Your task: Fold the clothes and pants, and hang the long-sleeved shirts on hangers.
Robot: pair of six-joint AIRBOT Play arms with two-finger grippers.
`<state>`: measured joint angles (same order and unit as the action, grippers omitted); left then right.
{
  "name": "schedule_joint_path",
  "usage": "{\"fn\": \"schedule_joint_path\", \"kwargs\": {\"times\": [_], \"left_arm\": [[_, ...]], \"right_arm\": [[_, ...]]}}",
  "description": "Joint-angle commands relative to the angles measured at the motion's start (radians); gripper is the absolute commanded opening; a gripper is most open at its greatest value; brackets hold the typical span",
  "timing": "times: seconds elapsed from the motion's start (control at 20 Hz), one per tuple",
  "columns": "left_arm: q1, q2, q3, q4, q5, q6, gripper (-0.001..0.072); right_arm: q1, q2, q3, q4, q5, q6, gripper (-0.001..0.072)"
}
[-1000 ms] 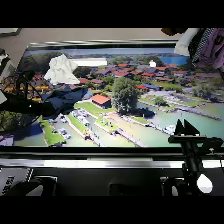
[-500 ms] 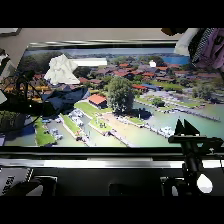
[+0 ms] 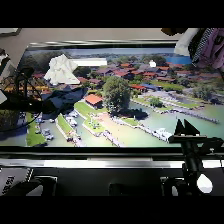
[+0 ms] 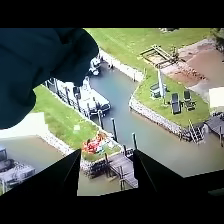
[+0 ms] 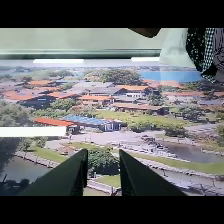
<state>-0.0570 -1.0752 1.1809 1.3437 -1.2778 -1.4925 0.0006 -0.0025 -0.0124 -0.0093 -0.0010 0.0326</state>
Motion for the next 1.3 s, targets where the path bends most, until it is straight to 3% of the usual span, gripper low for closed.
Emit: {"fn": "schedule_joint_path", "kwargs": {"times": [0.0, 0.05, 0.1, 0.15, 0.35, 0.5, 0.65, 0.75, 0.8, 0.95, 1.05, 1.25], "left_arm": [[0.0, -0.001, 0.0, 0.0, 0.022, 0.003, 0.0367], [0.0, -0.001, 0.0, 0.0, 0.022, 0.003, 0.0368], [0.0, -0.001, 0.0, 0.0, 0.022, 0.003, 0.0368], [0.0, -0.001, 0.0, 0.0, 0.022, 0.003, 0.0369], [0.0, -0.001, 0.0, 0.0, 0.028, 0.0, 0.0369], [0.0, -0.001, 0.0, 0.0, 0.029, 0.0, 0.0369], [0.0, -0.001, 0.0, 0.0, 0.03, 0.0, 0.0369], [0.0, -0.001, 0.0, 0.001, 0.03, 0.0, 0.0379], [0.0, -0.001, 0.0, 0.001, 0.03, 0.0, 0.0423], [0.0, -0.001, 0.0, 0.001, 0.03, 0.0, 0.0531], [0.0, -0.001, 0.0, 0.001, 0.03, 0.0, 0.0531], [0.0, -0.001, 0.0, 0.001, 0.03, 0.0, 0.0531]], "right_arm": [[0.0, -0.001, 0.003, 0.003, 0.001, 0.159, 0.0244], [0.0, -0.001, 0.005, 0.008, -0.001, 0.269, 0.0233], [0.0, 0.0, 0.007, 0.017, -0.005, 0.402, 0.0101], [0.0, 0.0, 0.01, 0.027, -0.018, 0.515, 0.003], [0.0, 0.005, 0.064, 0.028, -0.204, 0.878, 0.0031], [0.0, 0.004, 0.081, 0.029, -0.293, 1.008, 0.0031], [0.0, 0.004, 0.081, 0.026, -0.296, 1.0, 0.0036], [0.0, 0.004, 0.09, 0.029, -0.306, 0.835, 0.0039], [0.0, 0.003, 0.109, 0.042, -0.305, 0.715, 0.0042], [0.0, -0.055, 0.247, 0.201, -0.377, 0.23, 0.0074], [0.0, -0.171, 0.389, 0.29, -0.396, -0.017, 0.0082], [0.0, -0.549, 0.718, 0.42, -0.134, -0.174, 0.0082]]}}
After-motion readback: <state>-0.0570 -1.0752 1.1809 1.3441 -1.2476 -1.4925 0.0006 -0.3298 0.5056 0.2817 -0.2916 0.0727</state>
